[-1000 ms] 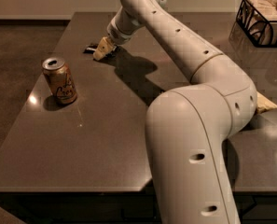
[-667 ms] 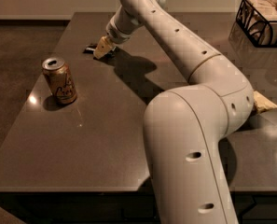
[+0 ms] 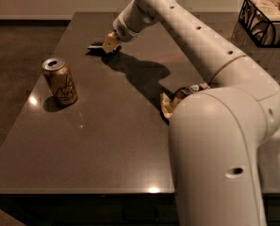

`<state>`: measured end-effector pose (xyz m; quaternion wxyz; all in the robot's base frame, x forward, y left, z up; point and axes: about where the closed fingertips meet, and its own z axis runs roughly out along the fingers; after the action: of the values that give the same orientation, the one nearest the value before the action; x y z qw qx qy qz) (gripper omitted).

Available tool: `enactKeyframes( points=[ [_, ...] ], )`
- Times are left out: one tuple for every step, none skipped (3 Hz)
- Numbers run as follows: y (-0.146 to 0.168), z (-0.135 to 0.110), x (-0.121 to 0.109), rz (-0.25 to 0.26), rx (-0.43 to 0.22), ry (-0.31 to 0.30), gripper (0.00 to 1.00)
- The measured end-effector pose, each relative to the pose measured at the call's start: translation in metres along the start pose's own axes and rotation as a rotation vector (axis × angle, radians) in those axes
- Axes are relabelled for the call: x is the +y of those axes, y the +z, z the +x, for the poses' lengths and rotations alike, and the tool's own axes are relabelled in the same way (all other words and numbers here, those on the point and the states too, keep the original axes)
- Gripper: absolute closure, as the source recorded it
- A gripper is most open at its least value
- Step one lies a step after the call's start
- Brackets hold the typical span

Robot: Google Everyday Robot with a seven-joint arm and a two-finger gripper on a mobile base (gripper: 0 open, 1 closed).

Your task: Move rxbar chocolate near orange can

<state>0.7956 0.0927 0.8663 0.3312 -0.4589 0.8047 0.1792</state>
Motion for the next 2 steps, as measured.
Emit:
enactKeyframes(
  points=[
    [-0.031, 0.002, 0.023, -0.037, -0.036, -0.047, 1.00],
    [-0.053, 0.011, 0.050, -0.078, -0.036, -0.105, 1.00]
  ],
)
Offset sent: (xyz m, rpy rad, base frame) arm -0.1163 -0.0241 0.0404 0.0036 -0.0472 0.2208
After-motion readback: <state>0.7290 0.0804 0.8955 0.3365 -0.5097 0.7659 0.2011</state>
